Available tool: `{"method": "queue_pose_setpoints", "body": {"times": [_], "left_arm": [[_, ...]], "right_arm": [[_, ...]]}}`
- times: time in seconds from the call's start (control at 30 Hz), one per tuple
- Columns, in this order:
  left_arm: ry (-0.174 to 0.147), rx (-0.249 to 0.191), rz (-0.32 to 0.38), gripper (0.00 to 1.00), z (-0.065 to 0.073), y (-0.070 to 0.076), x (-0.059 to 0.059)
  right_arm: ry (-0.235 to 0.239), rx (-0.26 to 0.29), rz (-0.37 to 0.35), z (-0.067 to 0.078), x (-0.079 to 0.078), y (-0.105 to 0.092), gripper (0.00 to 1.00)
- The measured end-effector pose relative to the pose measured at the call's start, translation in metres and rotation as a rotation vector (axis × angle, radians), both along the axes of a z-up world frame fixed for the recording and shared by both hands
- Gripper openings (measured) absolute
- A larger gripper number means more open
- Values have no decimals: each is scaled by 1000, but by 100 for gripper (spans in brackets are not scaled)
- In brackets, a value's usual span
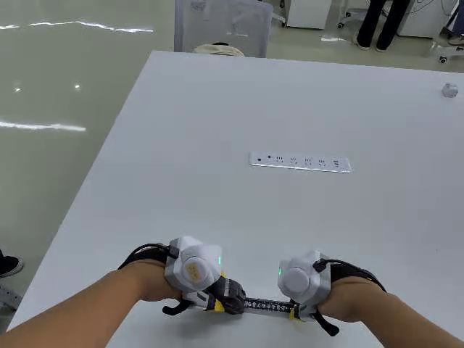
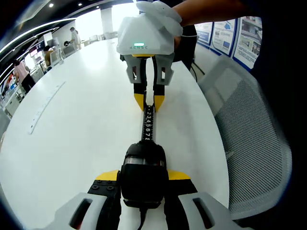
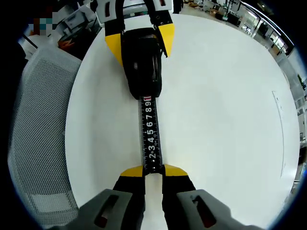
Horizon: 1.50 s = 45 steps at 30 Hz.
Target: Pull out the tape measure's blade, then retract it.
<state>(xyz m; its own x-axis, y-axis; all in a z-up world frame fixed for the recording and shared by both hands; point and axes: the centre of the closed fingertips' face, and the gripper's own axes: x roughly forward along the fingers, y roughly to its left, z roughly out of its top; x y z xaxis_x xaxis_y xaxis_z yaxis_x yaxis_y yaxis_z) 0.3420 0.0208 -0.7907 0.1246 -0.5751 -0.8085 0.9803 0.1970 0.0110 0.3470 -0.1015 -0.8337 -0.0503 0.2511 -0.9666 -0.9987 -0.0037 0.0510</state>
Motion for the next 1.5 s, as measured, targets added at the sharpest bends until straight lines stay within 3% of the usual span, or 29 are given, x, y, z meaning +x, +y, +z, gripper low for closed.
{"method": "queue_pose_setpoints", "body": {"times": [1.5], "left_arm": [[0,0,4,31,0,0,0]], "right_arm": [[3,-30,-20,1,1,-31,11]]}}
